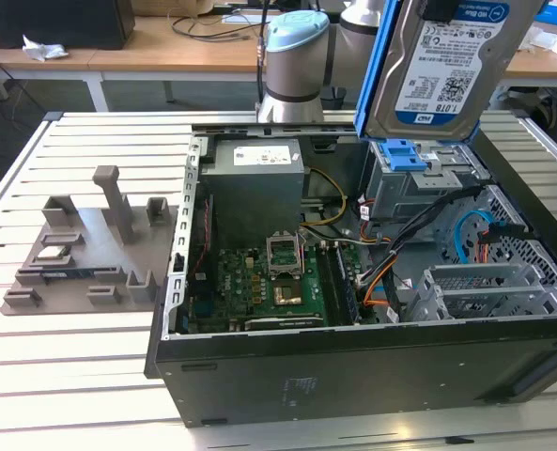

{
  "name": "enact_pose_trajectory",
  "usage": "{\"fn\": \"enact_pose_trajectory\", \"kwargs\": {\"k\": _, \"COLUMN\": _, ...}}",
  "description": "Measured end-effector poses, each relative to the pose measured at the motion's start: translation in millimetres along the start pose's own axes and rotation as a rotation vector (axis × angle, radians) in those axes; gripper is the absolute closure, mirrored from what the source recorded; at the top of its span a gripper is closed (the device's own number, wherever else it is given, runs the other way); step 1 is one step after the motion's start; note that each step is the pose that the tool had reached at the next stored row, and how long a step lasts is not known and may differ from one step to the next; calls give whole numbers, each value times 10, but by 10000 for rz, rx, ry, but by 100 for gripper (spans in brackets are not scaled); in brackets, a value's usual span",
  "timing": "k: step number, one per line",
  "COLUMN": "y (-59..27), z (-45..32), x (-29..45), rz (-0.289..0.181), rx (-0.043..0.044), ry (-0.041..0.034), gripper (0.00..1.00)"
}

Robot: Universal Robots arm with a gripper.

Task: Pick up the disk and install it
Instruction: 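Pick up the disk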

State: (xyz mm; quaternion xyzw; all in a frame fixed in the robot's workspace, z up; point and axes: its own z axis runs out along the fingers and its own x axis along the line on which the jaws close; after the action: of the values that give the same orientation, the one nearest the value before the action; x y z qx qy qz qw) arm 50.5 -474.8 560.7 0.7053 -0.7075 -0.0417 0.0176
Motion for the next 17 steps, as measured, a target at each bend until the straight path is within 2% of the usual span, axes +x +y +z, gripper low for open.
{"fn": "enact_pose_trajectory", "kwargs": {"k": 4, "y": -4, "z": 34, "x": 151, "rz": -15, "rx": 0, "ry": -172, "gripper": 63}}
{"fn": "enact_pose_trajectory", "kwargs": {"k": 7, "y": -7, "z": 70, "x": 245, "rz": -21, "rx": 0, "ry": -249, "gripper": 63}}
{"fn": "enact_pose_trajectory", "kwargs": {"k": 13, "y": -19, "z": 202, "x": 355, "rz": -22, "rx": -4, "ry": -251, "gripper": 63}}
{"fn": "enact_pose_trajectory", "kwargs": {"k": 14, "y": -22, "z": 236, "x": 423, "rz": -21, "rx": -4, "ry": -253, "gripper": 63}}
{"fn": "enact_pose_trajectory", "kwargs": {"k": 17, "y": -23, "z": 262, "x": 492, "rz": -19, "rx": -4, "ry": -252, "gripper": 63}}
